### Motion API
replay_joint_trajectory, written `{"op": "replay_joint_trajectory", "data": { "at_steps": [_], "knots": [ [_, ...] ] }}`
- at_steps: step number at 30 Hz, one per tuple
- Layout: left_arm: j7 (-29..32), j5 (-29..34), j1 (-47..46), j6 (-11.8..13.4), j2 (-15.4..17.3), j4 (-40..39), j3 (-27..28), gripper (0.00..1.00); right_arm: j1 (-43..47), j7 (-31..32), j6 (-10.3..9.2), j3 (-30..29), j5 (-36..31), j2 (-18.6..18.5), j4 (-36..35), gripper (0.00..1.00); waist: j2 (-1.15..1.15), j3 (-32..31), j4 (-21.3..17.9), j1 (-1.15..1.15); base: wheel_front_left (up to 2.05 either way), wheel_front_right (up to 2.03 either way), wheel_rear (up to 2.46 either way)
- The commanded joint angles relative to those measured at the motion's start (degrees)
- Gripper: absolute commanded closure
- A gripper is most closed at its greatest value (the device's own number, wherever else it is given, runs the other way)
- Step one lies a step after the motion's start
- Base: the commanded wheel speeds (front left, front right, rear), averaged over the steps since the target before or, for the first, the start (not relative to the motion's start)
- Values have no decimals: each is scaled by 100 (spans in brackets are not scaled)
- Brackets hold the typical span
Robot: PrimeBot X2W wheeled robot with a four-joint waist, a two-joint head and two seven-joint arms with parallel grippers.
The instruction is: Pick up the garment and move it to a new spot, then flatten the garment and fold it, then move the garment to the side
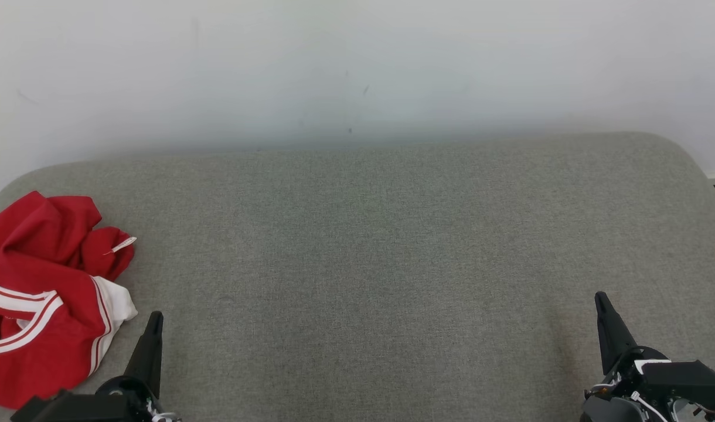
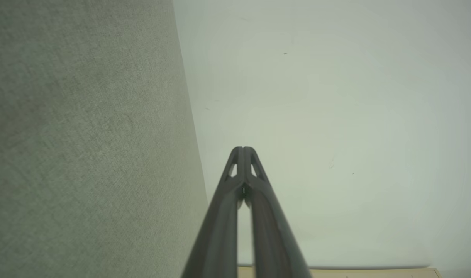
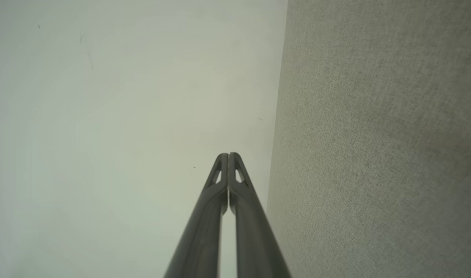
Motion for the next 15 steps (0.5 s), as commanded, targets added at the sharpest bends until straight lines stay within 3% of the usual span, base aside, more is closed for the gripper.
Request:
{"op": "replay_joint_trajectory", "data": {
  "at_steps": [1, 15],
  "knots": [
    [21, -20, -28, 4, 34, -16, 3, 100, -17, 8, -13, -1, 2, 7, -12, 100, 0, 0, 0, 0, 0, 0, 0],
    [21, -20, -28, 4, 34, -16, 3, 100, -18, 8, -13, -1, 2, 7, -12, 100, 0, 0, 0, 0, 0, 0, 0]
  ]
}}
